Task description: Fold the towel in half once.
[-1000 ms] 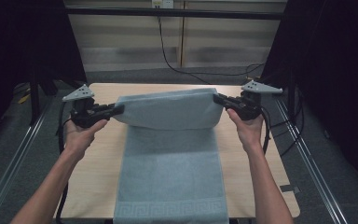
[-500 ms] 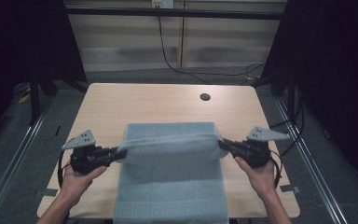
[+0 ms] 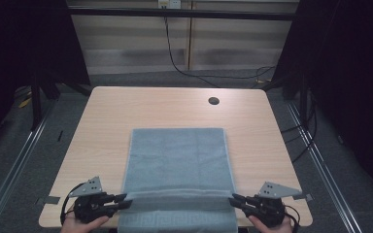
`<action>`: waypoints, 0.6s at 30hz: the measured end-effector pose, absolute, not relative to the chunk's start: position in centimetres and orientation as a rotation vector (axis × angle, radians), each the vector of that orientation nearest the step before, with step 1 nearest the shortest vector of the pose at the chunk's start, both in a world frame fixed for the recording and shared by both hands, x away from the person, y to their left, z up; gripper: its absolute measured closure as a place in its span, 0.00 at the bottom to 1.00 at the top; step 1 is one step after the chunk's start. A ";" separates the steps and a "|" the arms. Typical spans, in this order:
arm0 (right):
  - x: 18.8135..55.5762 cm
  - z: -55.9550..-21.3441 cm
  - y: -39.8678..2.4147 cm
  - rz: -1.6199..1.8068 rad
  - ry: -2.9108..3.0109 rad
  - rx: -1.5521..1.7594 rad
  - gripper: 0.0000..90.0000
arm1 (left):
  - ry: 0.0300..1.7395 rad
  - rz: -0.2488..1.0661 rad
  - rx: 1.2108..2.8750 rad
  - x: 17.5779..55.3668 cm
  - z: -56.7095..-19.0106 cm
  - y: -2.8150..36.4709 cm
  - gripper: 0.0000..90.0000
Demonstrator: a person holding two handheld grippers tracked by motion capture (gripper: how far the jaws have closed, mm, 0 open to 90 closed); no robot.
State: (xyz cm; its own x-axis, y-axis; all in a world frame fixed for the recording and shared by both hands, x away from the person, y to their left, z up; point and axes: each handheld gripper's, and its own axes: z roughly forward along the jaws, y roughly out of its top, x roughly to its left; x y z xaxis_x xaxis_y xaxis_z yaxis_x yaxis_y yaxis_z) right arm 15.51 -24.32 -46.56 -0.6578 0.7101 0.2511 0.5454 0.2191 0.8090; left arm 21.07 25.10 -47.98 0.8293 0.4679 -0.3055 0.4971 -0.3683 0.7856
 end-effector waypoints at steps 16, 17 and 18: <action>15.0 -45.6 -24.6 1.459 2.351 1.159 0.66 | 0.693 -0.026 1.963 23.1 -46.4 25.2 0.58; 15.7 -45.9 -24.3 1.449 2.366 1.160 0.64 | 0.703 -0.032 1.970 24.1 -46.5 24.9 0.58; 17.4 -46.4 -23.5 1.420 2.393 1.148 0.63 | 0.712 -0.032 1.973 25.1 -46.7 24.5 0.58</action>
